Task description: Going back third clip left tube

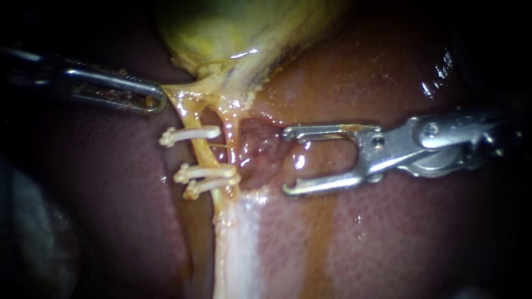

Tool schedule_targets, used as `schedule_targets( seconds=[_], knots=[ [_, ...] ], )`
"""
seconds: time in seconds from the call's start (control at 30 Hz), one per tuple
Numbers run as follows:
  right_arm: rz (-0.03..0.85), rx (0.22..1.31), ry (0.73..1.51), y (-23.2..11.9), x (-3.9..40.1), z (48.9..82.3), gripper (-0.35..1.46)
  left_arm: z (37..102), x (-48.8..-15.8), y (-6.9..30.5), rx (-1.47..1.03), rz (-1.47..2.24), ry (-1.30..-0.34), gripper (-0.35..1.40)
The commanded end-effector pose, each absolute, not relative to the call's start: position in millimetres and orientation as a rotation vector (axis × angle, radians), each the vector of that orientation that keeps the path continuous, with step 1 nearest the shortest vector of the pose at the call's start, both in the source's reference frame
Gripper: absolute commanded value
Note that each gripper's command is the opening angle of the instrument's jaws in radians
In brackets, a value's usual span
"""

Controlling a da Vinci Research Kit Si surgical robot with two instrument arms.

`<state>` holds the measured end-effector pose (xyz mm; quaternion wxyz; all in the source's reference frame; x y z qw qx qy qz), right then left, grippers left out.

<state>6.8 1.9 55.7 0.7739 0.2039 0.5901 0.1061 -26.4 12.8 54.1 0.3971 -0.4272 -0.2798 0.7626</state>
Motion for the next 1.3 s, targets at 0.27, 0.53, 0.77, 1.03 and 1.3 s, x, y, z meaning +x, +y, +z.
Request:
schedule_targets(
  seconds=[0.27, 0.53, 0.77, 1.03, 1.3],
  knots=[
    [0.183, 0.443, 1.236, 1.2, 4.1, 54.7, 0.5, 54.1, -26.3, 12.8, -1.082, 1.932, -0.709, -0.35],
    [0.163, 0.44, 1.224, 1.2, 3.1, 54.5, 0.5, 54.1, -26.4, 12.8, -1.082, 1.932, -0.709, -0.35],
    [0.163, 0.44, 1.224, 1.2, 3.1, 54.5, 0.5, 54.4, -26.8, 12.5, -1.081, 1.931, -0.7, -0.35],
    [0.163, 0.44, 1.224, 1.2, 3.0, 54.5, 0.49, 55.3, -28.6, 11.8, -1.085, 1.933, -0.713, -0.35],
    [0.163, 0.44, 1.224, 1.2, 3.0, 54.6, 0.49, 56.4, -30.4, 11.1, -1.09, 1.937, -0.726, -0.35]
  ],
)
